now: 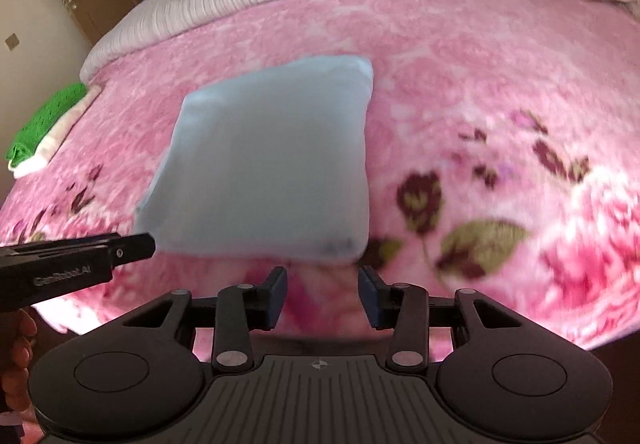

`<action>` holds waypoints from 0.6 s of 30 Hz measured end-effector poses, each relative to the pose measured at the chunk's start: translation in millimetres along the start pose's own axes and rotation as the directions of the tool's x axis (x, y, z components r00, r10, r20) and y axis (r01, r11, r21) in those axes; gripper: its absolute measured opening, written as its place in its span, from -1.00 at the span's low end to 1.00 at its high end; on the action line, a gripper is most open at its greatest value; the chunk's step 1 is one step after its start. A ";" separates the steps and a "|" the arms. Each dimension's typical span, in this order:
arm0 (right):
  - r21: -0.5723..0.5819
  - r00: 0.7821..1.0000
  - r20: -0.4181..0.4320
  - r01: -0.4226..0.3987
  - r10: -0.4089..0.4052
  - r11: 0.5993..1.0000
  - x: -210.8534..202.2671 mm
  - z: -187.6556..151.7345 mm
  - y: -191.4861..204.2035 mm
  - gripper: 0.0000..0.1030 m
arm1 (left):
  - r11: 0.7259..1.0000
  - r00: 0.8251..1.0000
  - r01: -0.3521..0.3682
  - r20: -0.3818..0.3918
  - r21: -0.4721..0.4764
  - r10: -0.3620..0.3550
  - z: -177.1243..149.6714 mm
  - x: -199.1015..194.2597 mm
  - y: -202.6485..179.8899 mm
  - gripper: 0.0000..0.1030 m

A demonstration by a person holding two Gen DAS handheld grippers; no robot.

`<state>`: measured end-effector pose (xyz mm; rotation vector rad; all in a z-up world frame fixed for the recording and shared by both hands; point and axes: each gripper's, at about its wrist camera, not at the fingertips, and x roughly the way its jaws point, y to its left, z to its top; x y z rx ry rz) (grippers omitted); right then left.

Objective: Fold clothes

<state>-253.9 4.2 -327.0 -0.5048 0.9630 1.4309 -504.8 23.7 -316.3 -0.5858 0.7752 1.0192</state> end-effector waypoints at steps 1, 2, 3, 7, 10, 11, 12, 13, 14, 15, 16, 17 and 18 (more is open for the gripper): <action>-0.003 1.000 -0.009 0.003 -0.003 1.000 -3.2 -3.1 1.1 -0.11 | 1.000 1.000 -0.002 0.001 0.009 0.002 -3.1 -5.0 -3.4 -0.28; -0.004 1.000 -0.010 0.007 -0.007 1.000 -6.2 -6.3 1.0 -0.09 | 1.000 1.000 -0.008 0.006 0.018 0.007 -5.9 -9.5 -6.9 -0.26; -0.003 1.000 -0.008 0.010 -0.010 1.000 -9.9 -9.5 1.0 -0.08 | 1.000 1.000 -0.013 0.011 0.027 0.012 -8.7 -14.1 -10.3 -0.23; 0.008 1.000 0.013 0.010 -0.010 1.000 -21.0 -19.0 0.0 -0.03 | 0.998 0.999 -0.027 0.035 0.053 0.025 -17.6 -31.1 -22.9 -0.22; -0.002 1.000 0.025 -0.001 0.001 1.000 -26.3 -22.3 0.9 -0.02 | 0.997 0.998 -0.043 0.047 0.061 0.040 -21.8 -39.3 -29.8 -0.21; -0.005 1.000 0.026 -0.004 0.005 1.000 -27.3 -23.1 0.8 -0.02 | 0.997 0.998 -0.048 0.051 0.063 0.045 -23.3 -41.9 -32.1 -0.21; -0.010 1.000 0.028 -0.010 0.010 1.000 -28.7 -24.2 0.9 -0.02 | 0.996 0.997 -0.053 0.052 0.064 0.050 -25.0 -43.9 -33.8 -0.21; -0.015 0.999 0.030 -0.016 0.016 1.000 -30.2 -25.4 1.0 -0.02 | 0.996 0.997 -0.059 0.053 0.066 0.055 -26.8 -46.0 -35.7 -0.21; -0.016 0.999 0.034 -0.021 0.022 1.000 -32.0 -26.7 1.2 -0.02 | 0.996 0.997 -0.064 0.053 0.067 0.061 -28.5 -48.5 -37.9 -0.21; -0.019 0.999 0.037 -0.028 0.028 0.999 -34.1 -28.0 1.3 -0.02 | 0.995 0.996 -0.070 0.056 0.068 0.066 -29.5 -51.0 -39.6 -0.21; -0.022 0.999 0.041 -0.033 0.034 0.999 -36.1 -28.9 1.1 -0.02 | 0.995 0.996 -0.075 0.059 0.068 0.071 -30.4 -53.5 -41.3 -0.21; -0.026 0.998 0.044 -0.039 0.040 0.999 -38.2 -29.9 1.0 -0.02 | 0.994 0.995 -0.079 0.065 0.069 0.074 -31.2 -56.5 -42.5 -0.21; -0.029 0.998 0.049 -0.041 0.043 0.999 -40.6 -30.8 1.2 -0.02 | 0.994 0.995 -0.082 0.071 0.069 0.077 -31.5 -59.3 -43.8 -0.21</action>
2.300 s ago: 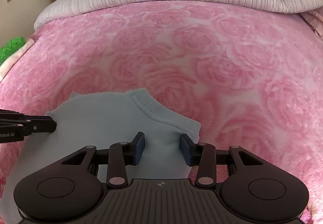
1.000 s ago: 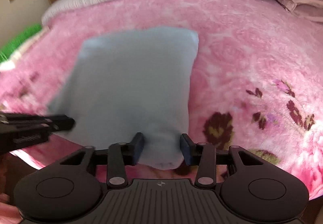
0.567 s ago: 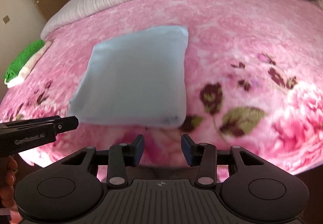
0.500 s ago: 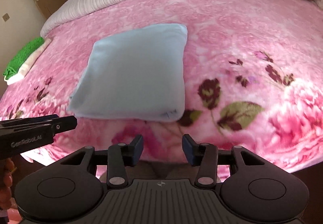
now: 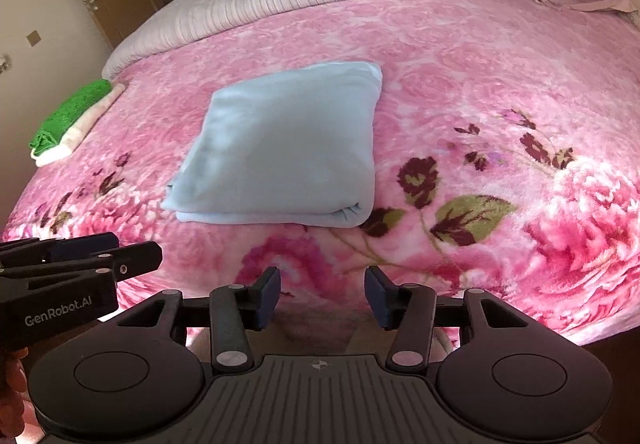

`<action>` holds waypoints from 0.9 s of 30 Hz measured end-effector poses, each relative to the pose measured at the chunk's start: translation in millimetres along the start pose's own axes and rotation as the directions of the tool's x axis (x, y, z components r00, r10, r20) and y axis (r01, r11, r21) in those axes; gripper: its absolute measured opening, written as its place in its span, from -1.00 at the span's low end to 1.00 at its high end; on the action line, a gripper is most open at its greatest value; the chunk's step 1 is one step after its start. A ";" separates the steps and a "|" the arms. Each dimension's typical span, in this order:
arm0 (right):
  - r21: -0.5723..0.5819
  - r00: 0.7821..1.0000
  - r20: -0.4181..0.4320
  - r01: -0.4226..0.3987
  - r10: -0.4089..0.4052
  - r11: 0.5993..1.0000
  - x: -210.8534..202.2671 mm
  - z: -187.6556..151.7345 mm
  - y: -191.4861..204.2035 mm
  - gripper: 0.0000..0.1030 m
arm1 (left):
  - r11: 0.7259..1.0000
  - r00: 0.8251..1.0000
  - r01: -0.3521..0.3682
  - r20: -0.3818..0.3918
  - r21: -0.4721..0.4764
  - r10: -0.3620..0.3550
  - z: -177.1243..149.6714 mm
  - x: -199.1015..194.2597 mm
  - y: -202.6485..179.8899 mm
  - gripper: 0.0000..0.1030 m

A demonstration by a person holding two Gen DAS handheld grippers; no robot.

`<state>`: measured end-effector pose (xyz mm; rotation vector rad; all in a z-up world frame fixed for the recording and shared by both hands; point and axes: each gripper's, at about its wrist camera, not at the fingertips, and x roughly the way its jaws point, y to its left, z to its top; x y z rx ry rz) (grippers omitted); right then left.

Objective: Fold clothes

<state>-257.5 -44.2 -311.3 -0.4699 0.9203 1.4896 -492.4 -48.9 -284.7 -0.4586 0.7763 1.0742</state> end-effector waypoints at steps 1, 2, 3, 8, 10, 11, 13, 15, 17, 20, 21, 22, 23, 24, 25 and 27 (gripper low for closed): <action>-0.002 1.000 0.004 -0.002 0.002 1.000 -2.3 -0.8 0.1 -0.02 | 1.000 1.000 -0.001 0.005 0.001 0.001 0.1 -2.6 -0.3 -0.21; -0.006 1.000 0.012 -0.004 0.004 1.000 -5.6 -1.7 0.7 -0.02 | 1.000 1.000 0.001 0.012 0.002 -0.001 0.4 -5.6 -0.8 -0.21; -0.008 1.000 0.019 -0.004 0.004 1.000 -7.9 -2.1 1.9 -0.02 | 1.000 1.000 0.003 0.018 0.002 -0.003 0.7 -8.7 -1.2 -0.21; -0.027 0.999 0.047 0.003 -0.002 1.000 -18.2 -2.3 10.8 -0.02 | 1.000 0.998 0.024 0.051 -0.009 -0.023 -0.4 -21.2 5.6 -0.20; -0.040 0.998 0.061 0.009 -0.007 0.999 -22.2 -1.5 17.7 -0.02 | 0.999 0.997 0.039 0.060 -0.023 -0.037 -1.7 -25.6 12.5 -0.20; -0.046 0.998 0.067 0.012 -0.009 0.999 -24.1 -1.1 21.2 -0.02 | 0.998 0.997 0.047 0.065 -0.032 -0.045 -2.2 -27.7 16.7 -0.20; -0.064 0.997 0.081 0.021 -0.016 0.998 -28.2 1.0 28.5 -0.02 | 0.997 0.995 0.064 0.080 -0.053 -0.059 -3.0 -32.1 26.8 -0.20; -0.081 0.995 0.098 0.035 -0.027 0.996 -31.8 3.4 36.3 -0.02 | 0.994 0.993 0.082 0.094 -0.070 -0.075 -3.7 -35.3 36.4 -0.18; -0.096 0.993 0.114 0.050 -0.039 0.994 -35.4 6.0 43.8 -0.02 | 0.991 0.990 0.101 0.107 -0.083 -0.092 -4.3 -37.6 45.5 -0.17; -0.117 0.990 0.131 0.076 -0.060 0.990 -39.6 9.3 48.8 -0.02 | 0.987 0.987 0.122 0.118 -0.105 -0.110 -5.8 -37.8 56.8 -0.16; -0.120 0.988 0.135 0.085 -0.069 0.989 -40.1 10.5 51.3 -0.02 | 0.985 0.986 0.132 0.121 -0.114 -0.118 -6.3 -37.4 60.8 -0.13; -0.123 0.988 0.137 0.092 -0.075 0.988 -40.3 11.4 51.7 -0.02 | 0.983 0.985 0.139 0.122 -0.122 -0.125 -6.6 -36.0 64.9 -0.12; -0.126 0.987 0.138 0.099 -0.082 0.987 -40.6 12.3 52.0 -0.02 | 0.982 0.985 0.140 0.120 -0.130 -0.124 -6.1 -33.5 68.9 -0.10; -0.129 0.986 0.139 0.106 -0.088 0.986 -40.8 13.2 52.3 -0.02 | 0.981 0.985 0.140 0.118 -0.137 -0.124 -5.7 -31.1 73.0 -0.08; -0.131 0.986 0.137 0.115 -0.097 0.985 -39.2 14.7 53.0 -0.02 | 0.979 0.986 0.140 0.116 -0.145 -0.124 -5.2 -28.6 77.0 -0.07; -0.135 0.984 0.134 0.132 -0.114 0.982 -35.9 17.6 54.4 -0.02 | 0.975 0.985 0.152 0.110 -0.162 -0.135 -2.9 -21.7 86.5 -0.05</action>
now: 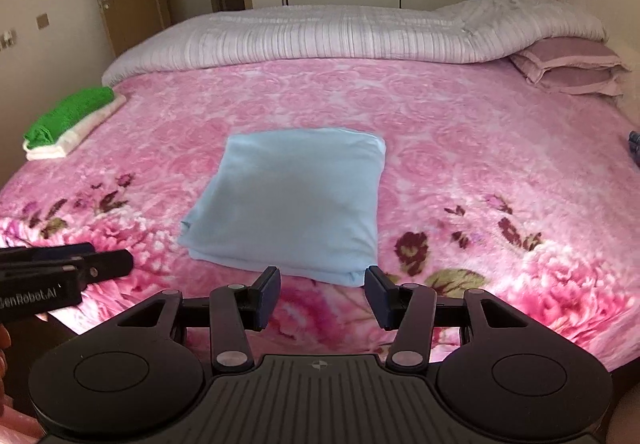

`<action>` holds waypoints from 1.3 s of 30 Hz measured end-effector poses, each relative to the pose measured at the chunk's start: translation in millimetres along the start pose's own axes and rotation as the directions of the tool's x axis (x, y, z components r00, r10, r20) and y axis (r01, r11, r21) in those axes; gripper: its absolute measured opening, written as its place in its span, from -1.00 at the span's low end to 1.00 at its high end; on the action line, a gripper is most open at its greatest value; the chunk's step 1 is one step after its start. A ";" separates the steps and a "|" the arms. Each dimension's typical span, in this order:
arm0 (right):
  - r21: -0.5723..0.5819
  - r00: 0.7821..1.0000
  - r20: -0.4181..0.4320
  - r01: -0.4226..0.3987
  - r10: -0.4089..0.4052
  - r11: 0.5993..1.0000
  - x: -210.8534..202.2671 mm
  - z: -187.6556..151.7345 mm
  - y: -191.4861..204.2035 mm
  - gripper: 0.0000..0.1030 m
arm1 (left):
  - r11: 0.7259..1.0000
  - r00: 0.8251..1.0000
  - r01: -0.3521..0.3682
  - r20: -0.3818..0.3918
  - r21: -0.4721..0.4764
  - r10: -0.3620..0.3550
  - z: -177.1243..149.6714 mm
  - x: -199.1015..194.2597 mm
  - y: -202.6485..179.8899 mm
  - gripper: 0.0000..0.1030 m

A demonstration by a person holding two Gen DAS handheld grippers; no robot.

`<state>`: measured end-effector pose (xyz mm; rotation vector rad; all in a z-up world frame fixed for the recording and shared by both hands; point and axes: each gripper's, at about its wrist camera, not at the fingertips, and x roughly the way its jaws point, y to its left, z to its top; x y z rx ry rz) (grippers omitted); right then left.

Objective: Fold clothes
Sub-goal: 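Roll both grippers sideways and close them on the folded sweatshirt's sides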

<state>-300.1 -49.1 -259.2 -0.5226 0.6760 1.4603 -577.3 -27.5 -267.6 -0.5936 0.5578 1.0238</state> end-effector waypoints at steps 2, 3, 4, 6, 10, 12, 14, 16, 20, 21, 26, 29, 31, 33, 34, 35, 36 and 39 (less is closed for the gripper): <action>-0.007 1.000 -0.006 0.017 -0.017 1.000 3.5 2.7 1.4 -0.02 | 0.999 0.999 0.037 -0.014 -0.039 -0.038 7.4 10.7 14.9 -0.05; -0.004 1.000 -0.006 0.019 -0.019 1.000 5.4 3.6 -0.3 -0.02 | 0.995 0.998 0.061 -0.023 -0.074 -0.063 11.6 17.4 24.2 -0.04; 0.007 1.000 -0.009 0.018 -0.018 1.000 7.3 3.0 -6.8 -0.02 | 0.990 0.996 0.085 -0.031 -0.110 -0.089 15.6 24.2 33.7 -0.04; 0.062 1.000 -0.021 0.004 -0.002 0.998 16.3 4.5 -18.4 -0.02 | 0.973 0.989 0.133 -0.042 -0.189 -0.143 21.9 39.6 54.9 -0.04; 0.264 0.994 -0.056 -0.077 0.095 0.961 43.2 5.8 -57.2 -0.02 | 0.926 0.976 0.170 -0.069 -0.337 -0.205 27.8 72.3 96.2 0.02; 0.360 0.988 -0.054 -0.119 0.148 0.925 58.2 5.4 -76.7 -0.02 | 0.901 0.971 0.179 -0.079 -0.395 -0.228 29.6 87.7 112.6 0.02; 0.441 0.978 -0.042 -0.164 0.203 0.883 73.2 4.7 -93.5 -0.02 | 0.877 0.965 0.187 -0.086 -0.442 -0.248 31.2 102.4 125.9 0.03; 0.507 0.966 -0.028 -0.207 0.256 0.837 85.9 6.8 -108.4 -0.02 | 0.853 0.958 0.197 -0.089 -0.484 -0.272 31.9 118.1 136.0 0.04; 0.625 0.951 -0.031 -0.222 0.308 0.748 115.1 0.9 -135.7 -0.02 | 0.810 0.943 0.225 -0.088 -0.542 -0.321 33.1 151.6 148.1 0.05; 0.645 0.949 -0.037 -0.216 0.312 0.733 120.9 -0.8 -140.9 -0.02 | 0.805 0.941 0.224 -0.093 -0.550 -0.326 33.8 159.9 149.8 0.05; 0.688 0.934 -0.034 -0.236 0.356 0.686 138.0 -4.4 -155.9 -0.01 | 0.779 0.923 0.262 -0.089 -0.570 -0.376 40.6 192.8 152.1 0.06; 0.715 0.926 -0.014 -0.254 0.377 0.652 146.4 -3.2 -163.5 0.20 | 0.755 0.904 0.302 -0.076 -0.582 -0.420 43.8 209.7 150.0 0.07; 0.725 0.924 0.007 -0.269 0.383 0.634 152.8 0.8 -168.8 0.39 | 0.737 0.896 0.309 -0.076 -0.601 -0.438 44.3 219.7 147.6 0.07; 0.734 0.921 0.021 -0.279 0.389 0.619 159.6 5.5 -173.3 0.41 | 0.735 0.890 0.318 -0.080 -0.598 -0.450 46.0 226.6 144.5 0.07; 0.734 0.922 0.019 -0.276 0.388 0.621 163.8 8.9 -173.4 0.42 | 0.735 0.886 0.323 -0.082 -0.597 -0.456 46.9 230.1 142.9 0.07; 0.734 0.922 0.016 -0.274 0.387 0.622 168.0 12.3 -173.5 0.42 | 0.734 0.883 0.327 -0.084 -0.596 -0.462 47.8 233.5 141.4 0.07; 0.732 0.925 0.011 -0.267 0.381 0.627 173.0 15.4 -173.3 0.42 | 0.733 0.880 0.331 -0.086 -0.594 -0.468 48.6 237.0 139.8 0.07; 0.734 0.924 0.005 -0.264 0.383 0.626 187.4 21.7 -173.2 0.42 | 0.729 0.866 0.349 -0.094 -0.589 -0.490 51.6 246.4 136.8 0.06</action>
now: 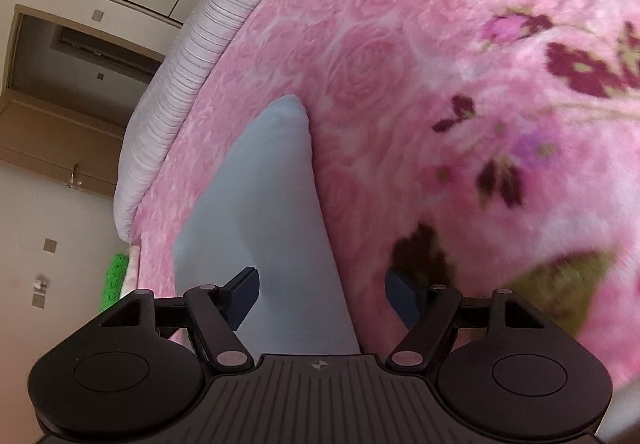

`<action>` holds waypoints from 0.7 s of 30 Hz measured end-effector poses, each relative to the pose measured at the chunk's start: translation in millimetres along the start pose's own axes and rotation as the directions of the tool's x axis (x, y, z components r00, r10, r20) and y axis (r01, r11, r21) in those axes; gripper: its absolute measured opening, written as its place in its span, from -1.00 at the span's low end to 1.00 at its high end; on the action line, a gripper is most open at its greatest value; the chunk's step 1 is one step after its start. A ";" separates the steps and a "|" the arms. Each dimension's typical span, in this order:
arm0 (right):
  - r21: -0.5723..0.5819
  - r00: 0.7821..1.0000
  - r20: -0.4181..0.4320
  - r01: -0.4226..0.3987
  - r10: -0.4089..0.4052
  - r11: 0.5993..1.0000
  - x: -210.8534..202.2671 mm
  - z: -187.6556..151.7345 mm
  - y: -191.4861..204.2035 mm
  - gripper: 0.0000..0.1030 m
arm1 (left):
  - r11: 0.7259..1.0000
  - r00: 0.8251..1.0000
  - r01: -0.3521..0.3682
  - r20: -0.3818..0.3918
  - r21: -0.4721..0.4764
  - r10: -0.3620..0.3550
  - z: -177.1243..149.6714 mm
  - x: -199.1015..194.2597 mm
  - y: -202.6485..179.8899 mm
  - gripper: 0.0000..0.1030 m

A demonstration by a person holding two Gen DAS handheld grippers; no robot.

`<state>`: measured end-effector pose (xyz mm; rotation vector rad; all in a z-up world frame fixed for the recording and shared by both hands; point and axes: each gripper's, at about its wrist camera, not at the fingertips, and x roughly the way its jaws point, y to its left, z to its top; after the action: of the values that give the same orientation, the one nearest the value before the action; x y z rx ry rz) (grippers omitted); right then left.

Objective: Fold clothes
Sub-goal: 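Roll both grippers sideways and close them on the folded sweatshirt's sides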

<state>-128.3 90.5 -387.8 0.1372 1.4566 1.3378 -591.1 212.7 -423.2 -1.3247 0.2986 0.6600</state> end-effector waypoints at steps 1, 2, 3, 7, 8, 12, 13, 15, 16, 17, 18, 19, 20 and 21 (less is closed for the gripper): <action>0.005 1.000 -0.003 -0.007 0.007 1.000 4.4 2.5 -0.4 0.42 | 1.000 1.000 0.008 -0.008 -0.001 -0.008 1.8 2.8 0.1 0.06; 0.010 1.000 -0.005 -0.014 0.014 1.000 8.8 5.0 -0.9 0.42 | 1.000 1.000 0.017 -0.016 -0.001 -0.017 3.7 5.7 0.2 0.05; 0.011 1.000 -0.006 -0.021 0.021 1.000 13.4 8.6 -0.4 0.42 | 1.000 0.999 0.025 -0.024 -0.002 -0.025 5.5 8.5 0.3 0.05; 0.008 0.998 -0.023 -0.055 0.055 0.998 30.0 19.7 1.6 0.42 | 0.998 0.997 0.059 -0.058 -0.002 -0.059 12.4 20.8 0.1 0.05; 0.004 0.997 -0.030 -0.065 0.065 0.998 34.0 21.7 1.6 0.41 | 0.998 0.996 0.067 -0.067 -0.001 -0.067 13.7 24.3 -0.3 0.05; -0.015 0.993 -0.062 -0.099 0.098 0.995 46.7 25.8 3.6 0.41 | 0.996 0.991 0.091 -0.094 0.001 -0.090 17.3 36.4 -2.0 -0.02; -0.022 0.991 -0.073 -0.111 0.109 0.994 48.7 26.3 4.1 0.41 | 0.995 0.990 0.095 -0.100 0.006 -0.094 17.9 39.0 -2.6 -0.05; -0.048 0.988 -0.095 -0.127 0.122 0.991 53.0 26.8 4.2 0.31 | 0.995 0.989 0.098 -0.112 0.011 -0.096 18.9 44.4 -2.6 -0.25; -0.061 0.988 -0.103 -0.124 0.117 0.990 55.6 26.7 4.6 0.18 | 0.995 0.988 0.104 -0.118 0.007 -0.103 19.9 47.4 -1.7 -0.29; -0.068 0.987 -0.108 -0.126 0.118 0.990 57.9 26.7 3.7 0.09 | 0.994 0.986 0.111 -0.124 0.003 -0.110 20.9 50.3 -0.8 -0.35; -0.060 0.985 -0.110 -0.137 0.130 0.989 60.3 27.5 1.2 0.07 | 0.993 0.985 0.117 -0.131 -0.001 -0.116 22.2 52.2 0.2 -0.37; -0.052 0.983 -0.113 -0.149 0.143 0.987 62.8 28.4 -1.3 0.05 | 0.992 0.983 0.123 -0.138 -0.006 -0.123 23.6 54.3 1.3 -0.38; -0.048 0.981 -0.114 -0.163 0.157 0.985 65.3 29.3 -2.8 0.04 | 0.991 0.980 0.133 -0.146 -0.016 -0.134 25.5 56.6 2.8 -0.38; -0.044 0.978 -0.115 -0.178 0.172 0.983 67.8 30.2 -4.2 0.04 | 0.990 0.978 0.140 -0.154 -0.027 -0.143 28.1 59.6 4.3 -0.43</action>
<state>-130.4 154.8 -425.1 0.1611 1.5274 1.5473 -551.6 256.3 -453.1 -1.4018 0.3221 0.4408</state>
